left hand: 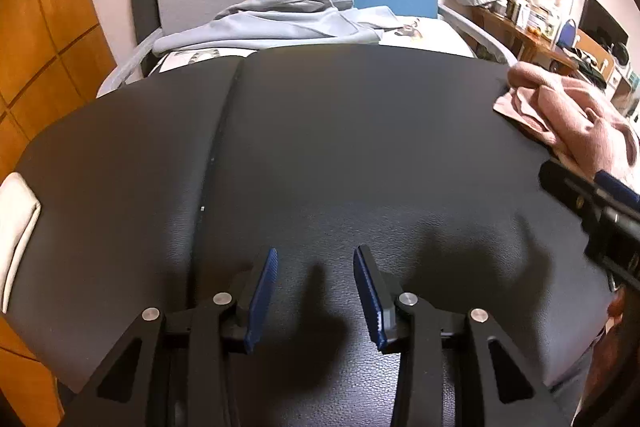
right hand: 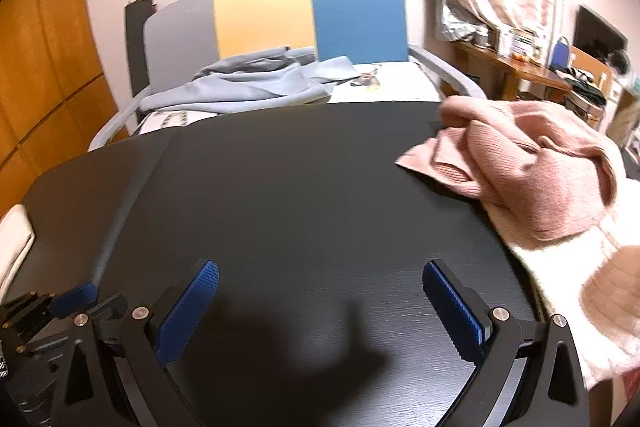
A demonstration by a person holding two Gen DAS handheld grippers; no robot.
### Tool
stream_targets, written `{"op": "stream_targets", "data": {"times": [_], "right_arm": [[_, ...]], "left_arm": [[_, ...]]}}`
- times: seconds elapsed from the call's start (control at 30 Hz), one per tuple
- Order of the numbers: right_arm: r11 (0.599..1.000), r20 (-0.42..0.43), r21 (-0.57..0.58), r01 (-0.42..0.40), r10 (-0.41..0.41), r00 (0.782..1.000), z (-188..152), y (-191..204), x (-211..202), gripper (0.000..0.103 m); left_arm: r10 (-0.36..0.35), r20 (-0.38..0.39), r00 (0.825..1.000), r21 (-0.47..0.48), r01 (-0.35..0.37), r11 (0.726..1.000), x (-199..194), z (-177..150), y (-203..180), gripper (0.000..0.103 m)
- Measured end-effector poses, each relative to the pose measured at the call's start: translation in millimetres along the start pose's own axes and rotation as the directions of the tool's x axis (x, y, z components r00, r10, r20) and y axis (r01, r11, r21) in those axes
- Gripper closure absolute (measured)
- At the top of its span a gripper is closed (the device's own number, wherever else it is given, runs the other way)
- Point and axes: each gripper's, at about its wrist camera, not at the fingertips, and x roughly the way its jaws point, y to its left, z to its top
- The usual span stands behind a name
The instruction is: Fold clothes
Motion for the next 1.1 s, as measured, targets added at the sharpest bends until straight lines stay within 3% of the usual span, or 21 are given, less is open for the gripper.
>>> {"op": "stream_targets", "data": {"times": [0.4,0.53,0.77,0.9,1.1], "right_arm": [[0.98,0.027,0.116,0.164,-0.168,0.985,21.1,-92.4,1.4,0.0],[0.954,0.04,0.127,0.271,-0.278,0.96,35.1,-128.1,-0.1,0.0],[0.888,0.037,0.155,0.432,-0.443,0.896,69.3,-200.4,-2.5,0.0],[0.86,0.017,0.189,0.475,-0.486,0.874,82.0,-231.6,-2.8,0.0],[0.833,-0.049,0.224,0.506,-0.509,0.859,90.1,-263.3,11.4,0.0]], "left_arm": [[-0.025,-0.039,0.999,0.11,0.029,0.993,20.0,2.5,-44.6,0.063],[-0.032,-0.035,0.999,0.144,0.037,0.989,24.3,2.8,-58.5,0.063],[-0.041,-0.061,0.997,0.156,0.05,0.986,34.8,1.7,-66.4,0.063],[-0.041,-0.074,0.996,0.154,0.052,0.987,40.5,1.8,-69.4,0.063],[-0.044,-0.082,0.996,0.159,0.057,0.986,43.7,-2.0,-71.3,0.063]]}}
